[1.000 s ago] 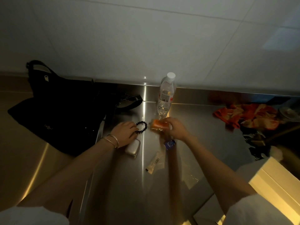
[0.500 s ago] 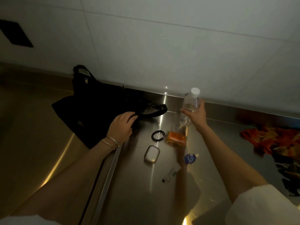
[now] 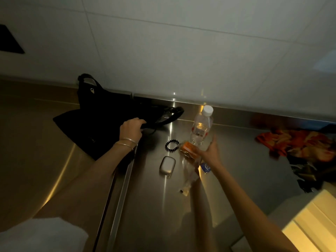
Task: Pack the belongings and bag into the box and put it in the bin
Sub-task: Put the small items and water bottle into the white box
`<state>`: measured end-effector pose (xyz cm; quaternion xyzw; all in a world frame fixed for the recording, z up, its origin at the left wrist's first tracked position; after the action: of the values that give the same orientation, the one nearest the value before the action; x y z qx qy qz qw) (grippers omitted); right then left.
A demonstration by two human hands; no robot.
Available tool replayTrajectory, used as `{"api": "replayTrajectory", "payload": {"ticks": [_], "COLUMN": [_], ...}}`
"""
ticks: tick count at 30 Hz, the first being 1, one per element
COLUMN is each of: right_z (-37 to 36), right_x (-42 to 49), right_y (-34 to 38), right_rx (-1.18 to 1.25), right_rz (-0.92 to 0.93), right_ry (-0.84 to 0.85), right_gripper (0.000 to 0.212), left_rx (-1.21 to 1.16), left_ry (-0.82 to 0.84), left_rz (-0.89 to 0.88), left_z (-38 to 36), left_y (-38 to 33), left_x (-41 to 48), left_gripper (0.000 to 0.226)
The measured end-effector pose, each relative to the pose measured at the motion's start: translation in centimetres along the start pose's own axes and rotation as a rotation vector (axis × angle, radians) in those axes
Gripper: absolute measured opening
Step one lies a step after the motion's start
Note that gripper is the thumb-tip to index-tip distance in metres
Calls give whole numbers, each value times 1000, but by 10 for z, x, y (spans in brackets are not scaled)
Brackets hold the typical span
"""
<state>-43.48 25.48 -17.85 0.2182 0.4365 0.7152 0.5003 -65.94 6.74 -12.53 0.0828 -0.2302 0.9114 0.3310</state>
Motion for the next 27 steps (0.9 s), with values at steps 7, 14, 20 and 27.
{"api": "replayTrajectory", "payload": {"ticks": [7, 14, 20, 27], "right_z": [16, 61, 124, 176], "right_x": [-62, -120, -175, -220], "right_y": [11, 16, 1, -33], "right_rx": [-92, -213, -389, -490], "right_rz": [76, 155, 227, 201], "right_ry": [-7, -26, -152, -290], "right_gripper": [103, 85, 65, 61], "left_rx": [-115, -193, -295, -443], "left_ry": [133, 151, 95, 314], "left_rz": [-148, -279, -518, -757], "left_z": [-12, -25, -6, -9], "left_y": [-93, -109, -129, -192], "left_x": [-26, -58, -101, -177], "left_gripper": [37, 39, 27, 33]}}
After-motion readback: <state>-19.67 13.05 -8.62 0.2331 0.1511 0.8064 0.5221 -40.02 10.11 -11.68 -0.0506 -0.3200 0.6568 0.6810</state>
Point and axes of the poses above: each hand's wrist, its own x-axis towards the middle knuckle, its own z-axis out of the back of the hand, y = z × x, the point moved 6 cm from there along x, towards the middle knuckle, and after that the axes turned 13 degrees about -y, right-handed, at the moved point
